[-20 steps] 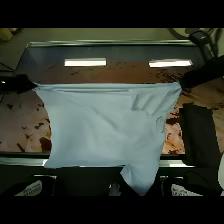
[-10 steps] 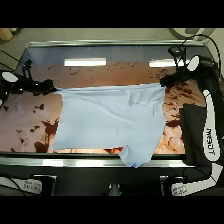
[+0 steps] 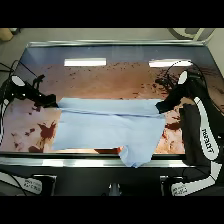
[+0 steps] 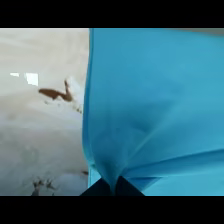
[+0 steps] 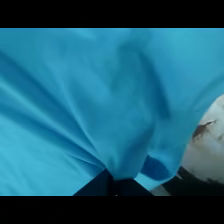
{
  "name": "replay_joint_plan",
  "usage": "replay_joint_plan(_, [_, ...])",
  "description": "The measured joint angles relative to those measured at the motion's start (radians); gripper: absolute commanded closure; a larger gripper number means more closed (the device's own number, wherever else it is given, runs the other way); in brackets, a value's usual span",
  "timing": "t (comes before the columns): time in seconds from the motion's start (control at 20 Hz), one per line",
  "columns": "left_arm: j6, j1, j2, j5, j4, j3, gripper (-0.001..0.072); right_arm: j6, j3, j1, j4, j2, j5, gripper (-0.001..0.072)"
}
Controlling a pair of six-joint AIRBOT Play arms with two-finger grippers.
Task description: Fold the shirts.
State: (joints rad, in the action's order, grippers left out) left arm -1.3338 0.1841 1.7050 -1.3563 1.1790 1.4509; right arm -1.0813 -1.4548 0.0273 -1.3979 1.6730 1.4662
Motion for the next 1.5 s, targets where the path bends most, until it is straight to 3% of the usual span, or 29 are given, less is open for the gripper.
replay_joint_plan(0.1, [-0.010,-0.002,0.002,-0.045,0.011,-0.025,0.0684,-0.009,0.038,0.000,0.013,0.000,-0.016,0.0691])
replay_joint_plan(0.15, [-0.016,-0.002,0.002,-0.060,0.015,-0.037,0.0603,-0.013,0.050,0.000,0.019,0.000,-0.031,0.0678])
replay_joint_plan(0.2, [-0.020,-0.003,0.003,-0.069,0.015,-0.048,0.0296,-0.023,0.058,0.000,0.023,0.000,-0.037,0.0546])
replay_joint_plan(0.25, [-0.024,-0.004,0.003,-0.078,0.013,-0.057,0.0151,-0.030,0.064,0.000,0.026,0.000,-0.048,0.0394])
replay_joint_plan(0.3, [-0.029,-0.004,0.003,-0.081,0.000,-0.061,0.0154,-0.036,0.066,0.001,0.029,0.000,-0.063,0.0281])
replay_joint_plan(0.4, [-0.030,-0.001,0.001,-0.111,-0.011,-0.055,0.0167,-0.033,0.048,0.010,0.039,-0.008,-0.051,0.0172])
replay_joint_plan(0.7, [-0.055,0.065,-0.145,-0.204,0.010,-0.137,0.0168,0.033,0.090,0.126,-0.007,-0.144,0.108,0.0233])
replay_joint_plan(0.95, [-0.027,0.089,-0.407,-0.064,0.043,-0.582,0.0169,0.072,0.466,0.161,0.010,-0.356,0.003,0.0234])
replay_joint_plan(1.05, [0.006,0.103,-0.478,-0.021,0.048,-0.708,0.0169,0.097,0.565,0.164,0.022,-0.401,-0.020,0.0324])
replay_joint_plan(1.4, [0.053,0.118,-0.551,0.061,0.086,-0.853,0.0169,0.137,0.666,0.169,0.050,-0.444,-0.039,0.0325])
replay_joint_plan(1.45, [0.055,0.120,-0.553,0.067,0.077,-0.863,0.0187,0.139,0.669,0.169,0.053,-0.446,-0.043,0.0325])
replay_joint_plan(1.5, [0.055,0.120,-0.557,0.074,0.065,-0.877,0.0319,0.140,0.672,0.169,0.055,-0.446,-0.049,0.0322])
